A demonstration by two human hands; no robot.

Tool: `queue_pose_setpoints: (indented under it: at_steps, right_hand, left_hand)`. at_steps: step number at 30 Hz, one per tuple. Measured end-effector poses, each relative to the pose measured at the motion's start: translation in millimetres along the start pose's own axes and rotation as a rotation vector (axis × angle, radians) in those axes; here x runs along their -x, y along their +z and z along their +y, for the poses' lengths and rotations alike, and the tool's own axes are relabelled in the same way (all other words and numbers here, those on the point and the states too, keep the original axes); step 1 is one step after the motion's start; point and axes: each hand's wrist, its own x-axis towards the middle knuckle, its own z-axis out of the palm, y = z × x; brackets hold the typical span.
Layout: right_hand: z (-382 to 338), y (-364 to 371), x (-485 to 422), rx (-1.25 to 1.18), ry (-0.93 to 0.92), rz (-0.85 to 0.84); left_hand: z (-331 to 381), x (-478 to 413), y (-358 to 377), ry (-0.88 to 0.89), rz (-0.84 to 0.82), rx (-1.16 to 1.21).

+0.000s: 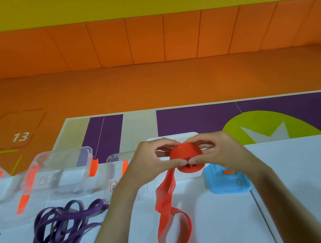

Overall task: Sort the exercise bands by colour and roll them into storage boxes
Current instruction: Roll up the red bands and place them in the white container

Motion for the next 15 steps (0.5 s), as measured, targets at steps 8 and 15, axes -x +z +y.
queue_pose_setpoints:
  at_steps: [8, 15]
  right_hand:
    - [7, 11, 6, -0.345, -0.085, 0.356]
    - [-6, 53, 5, -0.849, -0.119, 0.595]
  left_hand:
    - [7, -7, -6, -0.035, 0.083, 0.206]
    - [34, -14, 10, 0.061, 0.247, 0.288]
